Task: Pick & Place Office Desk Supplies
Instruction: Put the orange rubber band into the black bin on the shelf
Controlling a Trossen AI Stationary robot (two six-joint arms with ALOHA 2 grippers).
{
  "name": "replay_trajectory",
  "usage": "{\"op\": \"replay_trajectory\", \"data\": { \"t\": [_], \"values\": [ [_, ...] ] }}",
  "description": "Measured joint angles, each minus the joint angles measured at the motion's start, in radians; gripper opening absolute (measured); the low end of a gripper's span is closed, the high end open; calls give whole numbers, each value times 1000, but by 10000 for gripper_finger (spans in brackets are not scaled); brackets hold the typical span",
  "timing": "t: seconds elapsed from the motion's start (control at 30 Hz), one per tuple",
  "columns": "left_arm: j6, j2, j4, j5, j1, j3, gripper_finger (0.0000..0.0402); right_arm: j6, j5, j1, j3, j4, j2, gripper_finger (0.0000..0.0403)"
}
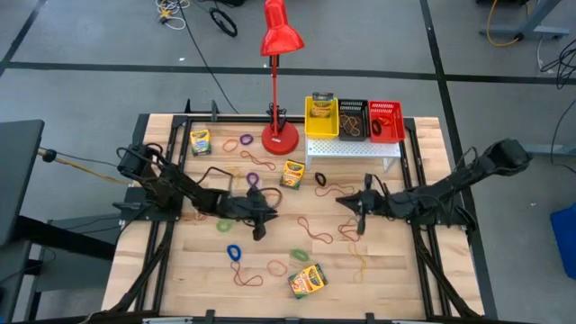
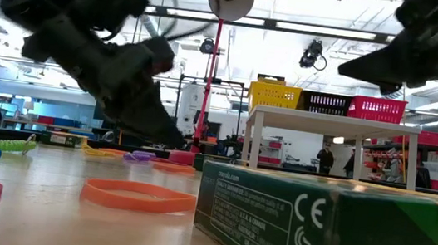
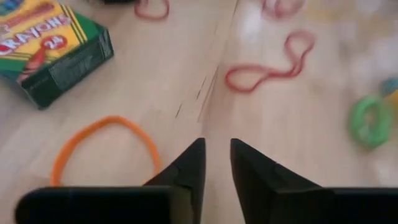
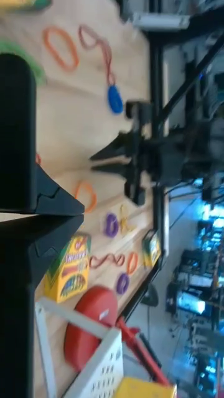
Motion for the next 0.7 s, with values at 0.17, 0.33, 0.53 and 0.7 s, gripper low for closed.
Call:
{"op": "replay_trajectory", "data": {
  "t": [0.17, 0.33, 0.53, 0.7],
  "values": [
    [54, 0, -304, -11, 3, 142, 125, 58, 47, 84, -32, 37, 0, 6],
    [101, 0, -509, -47, 29, 238, 169, 130, 102, 135, -63, 42, 0, 6],
    [146, 0, -539, 80, 109, 251, 187, 163, 148, 165, -82, 45, 0, 7],
    [155, 8, -595, 176, 166, 251, 158, 163, 150, 180, -82, 45, 0, 7]
  ]
}}
